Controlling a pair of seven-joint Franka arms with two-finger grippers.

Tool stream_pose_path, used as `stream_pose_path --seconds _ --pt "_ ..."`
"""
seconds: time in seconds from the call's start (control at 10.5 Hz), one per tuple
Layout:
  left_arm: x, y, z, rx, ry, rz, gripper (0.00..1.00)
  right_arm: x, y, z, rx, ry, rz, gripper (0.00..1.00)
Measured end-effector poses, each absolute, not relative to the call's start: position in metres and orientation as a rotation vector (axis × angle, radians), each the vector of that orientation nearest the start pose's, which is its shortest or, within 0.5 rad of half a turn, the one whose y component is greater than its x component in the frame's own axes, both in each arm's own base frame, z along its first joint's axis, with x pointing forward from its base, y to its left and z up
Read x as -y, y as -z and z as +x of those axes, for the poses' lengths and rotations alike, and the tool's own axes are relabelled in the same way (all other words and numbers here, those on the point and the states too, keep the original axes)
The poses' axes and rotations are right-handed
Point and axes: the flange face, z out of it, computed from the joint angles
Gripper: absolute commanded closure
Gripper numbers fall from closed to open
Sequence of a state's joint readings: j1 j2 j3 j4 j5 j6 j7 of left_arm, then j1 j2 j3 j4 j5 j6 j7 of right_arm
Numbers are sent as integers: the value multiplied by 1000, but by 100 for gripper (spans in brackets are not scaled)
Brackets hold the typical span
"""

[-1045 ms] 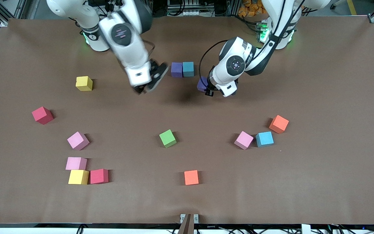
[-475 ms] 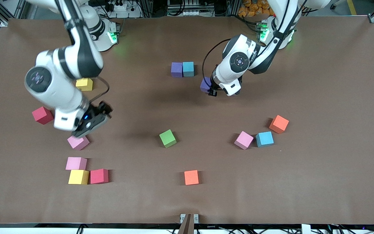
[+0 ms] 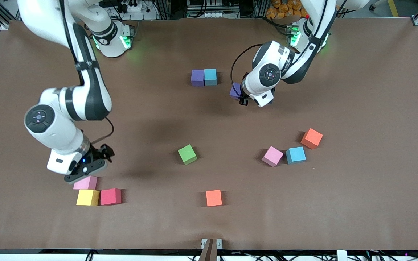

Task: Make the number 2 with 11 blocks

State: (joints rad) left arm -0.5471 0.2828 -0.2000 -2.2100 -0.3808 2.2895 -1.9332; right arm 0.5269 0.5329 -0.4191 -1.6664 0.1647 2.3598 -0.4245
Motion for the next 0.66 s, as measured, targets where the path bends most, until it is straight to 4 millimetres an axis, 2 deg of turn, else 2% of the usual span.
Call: stream_pose_path --seconds 0.19,0.38,0.66 --pt "379 -238 367 1994 -533 -2169 76 -106 -305 693 617 353 -3096 0" --pt "378 -238 351 1974 -526 -2167 77 -99 -275 698 438 367 -3052 0" --pt "375 -238 338 1980 -505 -2184 76 -104 -243 709 319 361 -3058 0"
